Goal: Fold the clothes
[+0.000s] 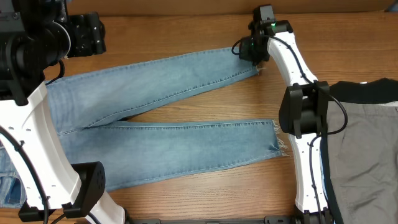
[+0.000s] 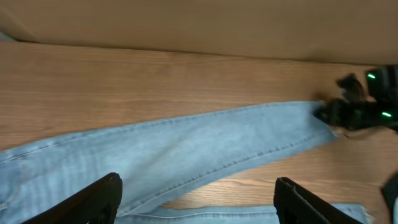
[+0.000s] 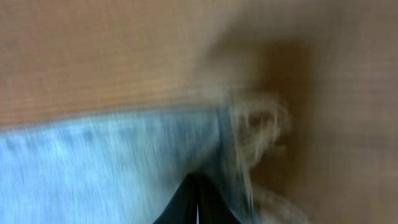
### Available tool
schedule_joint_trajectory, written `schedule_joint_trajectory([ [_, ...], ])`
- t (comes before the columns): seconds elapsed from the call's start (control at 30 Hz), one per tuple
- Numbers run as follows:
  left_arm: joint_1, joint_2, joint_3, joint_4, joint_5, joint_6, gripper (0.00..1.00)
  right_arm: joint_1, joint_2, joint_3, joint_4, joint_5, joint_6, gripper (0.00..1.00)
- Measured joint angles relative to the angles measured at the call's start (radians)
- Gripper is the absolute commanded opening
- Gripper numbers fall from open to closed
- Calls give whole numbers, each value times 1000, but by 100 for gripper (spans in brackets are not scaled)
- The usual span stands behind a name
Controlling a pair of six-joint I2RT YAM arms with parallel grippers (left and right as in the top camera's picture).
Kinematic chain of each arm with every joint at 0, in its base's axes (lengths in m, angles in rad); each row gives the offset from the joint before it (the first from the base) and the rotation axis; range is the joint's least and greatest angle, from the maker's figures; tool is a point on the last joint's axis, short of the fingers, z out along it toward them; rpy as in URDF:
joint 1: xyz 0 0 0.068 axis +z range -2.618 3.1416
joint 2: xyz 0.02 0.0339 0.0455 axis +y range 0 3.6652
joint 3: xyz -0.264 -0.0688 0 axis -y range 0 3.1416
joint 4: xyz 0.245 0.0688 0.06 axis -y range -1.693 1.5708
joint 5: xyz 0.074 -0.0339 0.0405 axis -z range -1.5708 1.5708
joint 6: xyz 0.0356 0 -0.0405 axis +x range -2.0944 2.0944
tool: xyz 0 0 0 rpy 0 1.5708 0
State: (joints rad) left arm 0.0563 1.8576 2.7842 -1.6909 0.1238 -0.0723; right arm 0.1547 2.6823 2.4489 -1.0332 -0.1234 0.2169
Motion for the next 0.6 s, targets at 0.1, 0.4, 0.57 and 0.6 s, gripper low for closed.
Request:
schedule_joint_trajectory([
  [0.1,0,0,0,0,26,0,84,-5,24,8,127,24,21,6],
  [0.4,0,0,0,0,61,0,100,-146,66,27,285,-81,132,11],
  [0.57,0,-1,0,0,64,13,100,-282,71,54,230,-281,142,38],
  [0.6,0,-1,0,0,64,17,100,-301,71,58,214,-316,137,41],
])
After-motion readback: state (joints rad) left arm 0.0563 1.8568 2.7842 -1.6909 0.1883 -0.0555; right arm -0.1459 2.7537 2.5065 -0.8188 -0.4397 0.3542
